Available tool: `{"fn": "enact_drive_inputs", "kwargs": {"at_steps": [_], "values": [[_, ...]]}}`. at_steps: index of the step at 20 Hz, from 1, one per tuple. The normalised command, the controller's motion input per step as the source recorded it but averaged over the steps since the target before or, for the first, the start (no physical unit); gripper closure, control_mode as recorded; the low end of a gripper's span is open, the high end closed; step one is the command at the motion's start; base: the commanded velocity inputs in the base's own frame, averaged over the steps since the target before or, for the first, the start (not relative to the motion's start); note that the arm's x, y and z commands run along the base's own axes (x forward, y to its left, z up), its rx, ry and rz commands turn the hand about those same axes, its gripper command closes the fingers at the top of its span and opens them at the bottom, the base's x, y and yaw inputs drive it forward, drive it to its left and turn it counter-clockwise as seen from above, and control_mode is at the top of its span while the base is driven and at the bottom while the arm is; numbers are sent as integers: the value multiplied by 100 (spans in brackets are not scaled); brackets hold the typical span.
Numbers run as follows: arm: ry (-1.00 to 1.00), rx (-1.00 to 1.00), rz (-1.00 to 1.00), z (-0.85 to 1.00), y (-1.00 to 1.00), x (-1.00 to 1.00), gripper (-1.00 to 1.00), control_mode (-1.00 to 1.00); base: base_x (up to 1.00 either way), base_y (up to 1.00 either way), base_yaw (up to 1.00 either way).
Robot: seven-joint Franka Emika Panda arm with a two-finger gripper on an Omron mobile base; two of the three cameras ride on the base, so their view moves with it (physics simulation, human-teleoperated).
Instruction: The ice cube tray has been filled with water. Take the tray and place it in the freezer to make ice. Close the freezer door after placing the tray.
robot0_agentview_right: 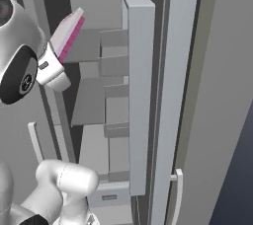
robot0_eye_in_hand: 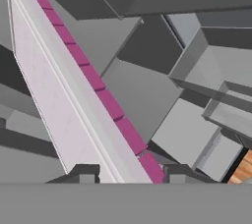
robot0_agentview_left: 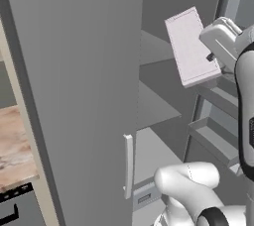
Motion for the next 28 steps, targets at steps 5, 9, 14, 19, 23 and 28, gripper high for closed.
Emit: {"fn": "enact_drive_inputs", "kwargs": {"at_steps": [5, 9, 14, 19, 23, 28], "values": [[-1, 0, 0, 0, 0, 53, 100, -100, 0, 0, 0], [0, 0, 0, 0, 0, 53, 100, -100, 0, 0, 0], [0, 0, 0, 0, 0, 44, 100, -100, 0, 0, 0], [-1, 0, 0, 0, 0, 30, 100, -100, 0, 0, 0], [-2, 0, 0, 0, 0, 32, 100, -100, 0, 0, 0], [-1, 0, 0, 0, 0, 40, 100, -100, 0, 0, 0]]}}
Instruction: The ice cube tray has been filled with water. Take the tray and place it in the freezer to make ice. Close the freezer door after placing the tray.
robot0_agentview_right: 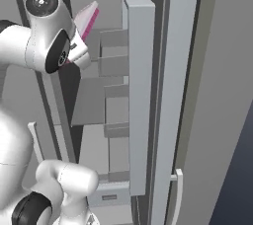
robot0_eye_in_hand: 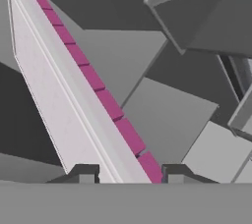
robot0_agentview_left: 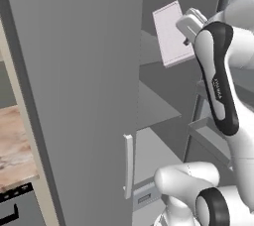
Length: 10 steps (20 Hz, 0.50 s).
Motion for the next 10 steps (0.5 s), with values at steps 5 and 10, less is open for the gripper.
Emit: {"fn": "enact_drive_inputs", "kwargs": {"at_steps": [5, 10], "values": [[0, 0, 2, 0, 0, 44, 100, -100, 0, 0, 0], [0, 0, 4, 0, 1, 39, 100, -100, 0, 0, 0]]}}
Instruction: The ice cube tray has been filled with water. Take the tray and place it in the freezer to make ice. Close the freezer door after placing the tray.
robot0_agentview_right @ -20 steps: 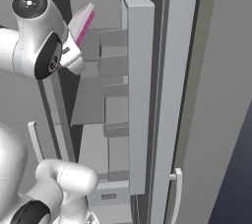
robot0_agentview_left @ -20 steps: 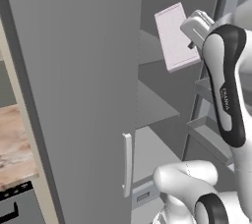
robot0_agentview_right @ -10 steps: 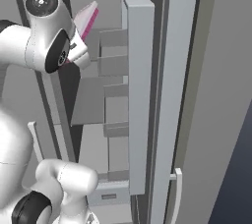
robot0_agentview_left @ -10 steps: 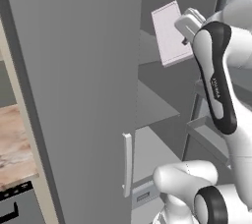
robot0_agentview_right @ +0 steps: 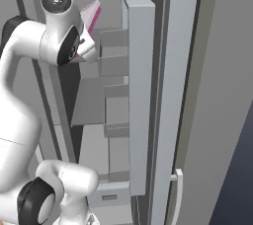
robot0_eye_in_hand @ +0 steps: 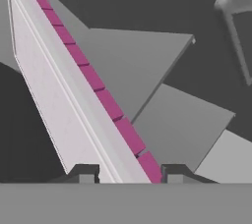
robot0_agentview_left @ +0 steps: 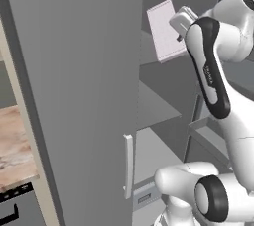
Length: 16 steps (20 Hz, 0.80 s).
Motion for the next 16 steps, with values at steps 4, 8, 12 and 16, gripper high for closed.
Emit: {"fn": "enact_drive_inputs", "kwargs": {"at_steps": [4, 8, 12, 16], "values": [[0, 0, 7, 0, 1, 40, 100, -100, 0, 0, 0], [0, -1, 4, 0, 0, 39, 100, -100, 0, 0, 0], [0, -3, 0, 0, 0, 36, 100, -100, 0, 0, 0], [0, -6, 0, 0, 15, 31, 100, -100, 0, 0, 0]]}}
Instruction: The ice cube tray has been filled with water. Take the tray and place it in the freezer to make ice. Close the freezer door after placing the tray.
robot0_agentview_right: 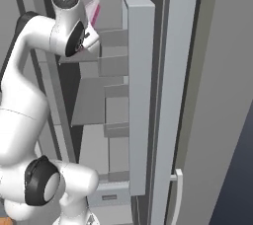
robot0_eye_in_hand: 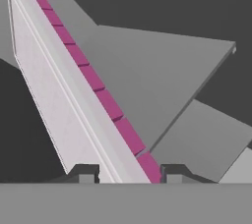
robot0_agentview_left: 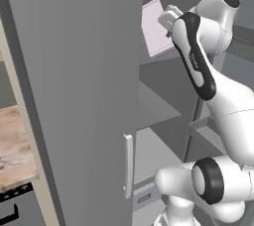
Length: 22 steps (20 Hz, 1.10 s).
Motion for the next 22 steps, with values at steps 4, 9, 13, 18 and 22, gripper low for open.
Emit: {"fn": "enact_drive_inputs", "kwargs": {"at_steps": [4, 9, 13, 18, 22], "values": [[0, -4, 0, -4, 6, 33, 100, -100, 0, 0, 0], [0, 0, 6, -6, 0, 28, 100, -100, 0, 0, 0], [0, 0, 9, -1, 0, 24, 100, -100, 0, 0, 0], [0, 0, 9, -1, 0, 24, 100, -100, 0, 0, 0], [0, 0, 8, -11, 0, 23, 100, -100, 0, 0, 0]]}}
